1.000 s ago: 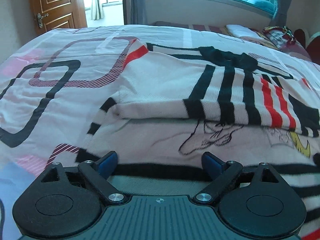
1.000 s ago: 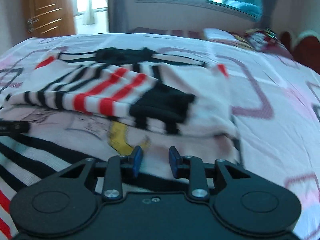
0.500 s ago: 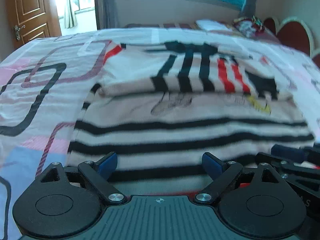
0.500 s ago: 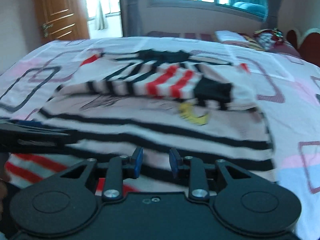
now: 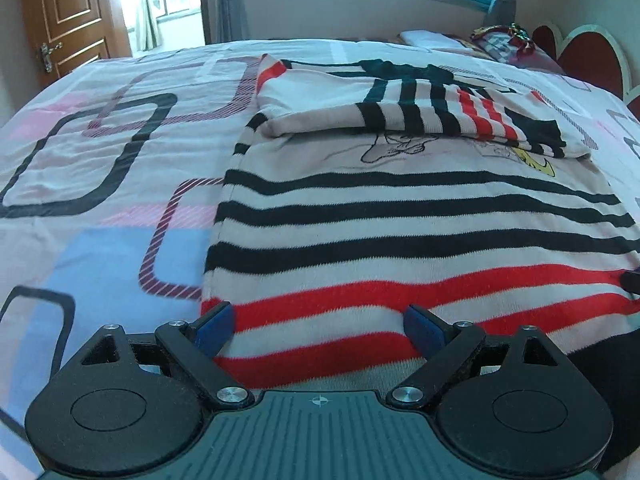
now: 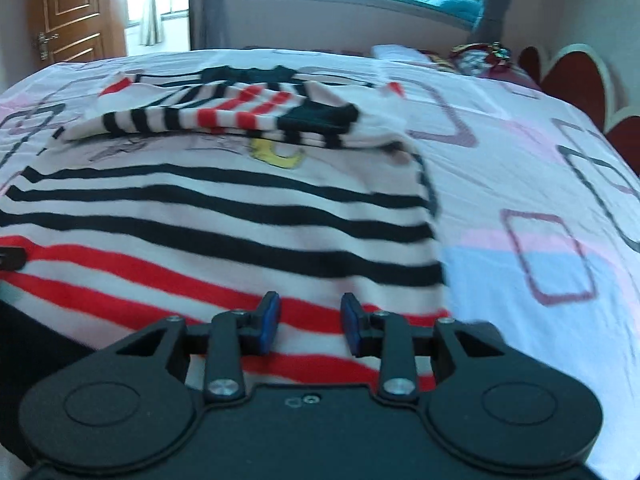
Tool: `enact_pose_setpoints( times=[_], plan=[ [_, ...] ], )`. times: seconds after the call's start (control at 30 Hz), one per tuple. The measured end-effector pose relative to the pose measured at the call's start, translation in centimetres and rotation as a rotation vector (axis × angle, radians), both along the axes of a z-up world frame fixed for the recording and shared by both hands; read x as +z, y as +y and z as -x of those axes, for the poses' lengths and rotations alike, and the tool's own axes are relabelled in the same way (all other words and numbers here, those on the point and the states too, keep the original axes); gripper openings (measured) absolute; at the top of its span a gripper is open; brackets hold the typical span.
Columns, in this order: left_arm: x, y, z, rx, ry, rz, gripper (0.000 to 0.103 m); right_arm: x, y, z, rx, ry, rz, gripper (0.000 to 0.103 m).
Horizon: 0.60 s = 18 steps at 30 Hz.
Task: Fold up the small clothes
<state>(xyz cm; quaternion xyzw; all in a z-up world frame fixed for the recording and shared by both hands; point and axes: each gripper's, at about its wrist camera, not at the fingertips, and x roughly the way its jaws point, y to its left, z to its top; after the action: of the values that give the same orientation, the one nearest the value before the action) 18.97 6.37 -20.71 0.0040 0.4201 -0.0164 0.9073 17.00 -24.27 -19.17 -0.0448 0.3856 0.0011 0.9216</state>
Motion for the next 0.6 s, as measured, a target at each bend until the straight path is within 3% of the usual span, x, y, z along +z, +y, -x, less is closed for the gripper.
enact_pose_setpoints(
  times=[0.2, 0.4, 0.6],
  plan=[
    [1.4, -0.7, 1.7, 0.013, 0.009, 0.046, 0.091, 0.8, -0.1, 0.8, -0.064, 0.001, -0.016, 0.030],
    [1.3, -2.9, 3.6, -0.046, 0.028, 0.056, 0.091, 2.4, 3.2, 2.9, 0.064, -0.026, -0.087, 0.031],
    [0.2, -3.1, 5.7, -0.074, 0.030, -0.002, 0.091, 0.8, 5.0, 4.5, 0.139, 0.032, -0.072, 0.032]
  ],
)
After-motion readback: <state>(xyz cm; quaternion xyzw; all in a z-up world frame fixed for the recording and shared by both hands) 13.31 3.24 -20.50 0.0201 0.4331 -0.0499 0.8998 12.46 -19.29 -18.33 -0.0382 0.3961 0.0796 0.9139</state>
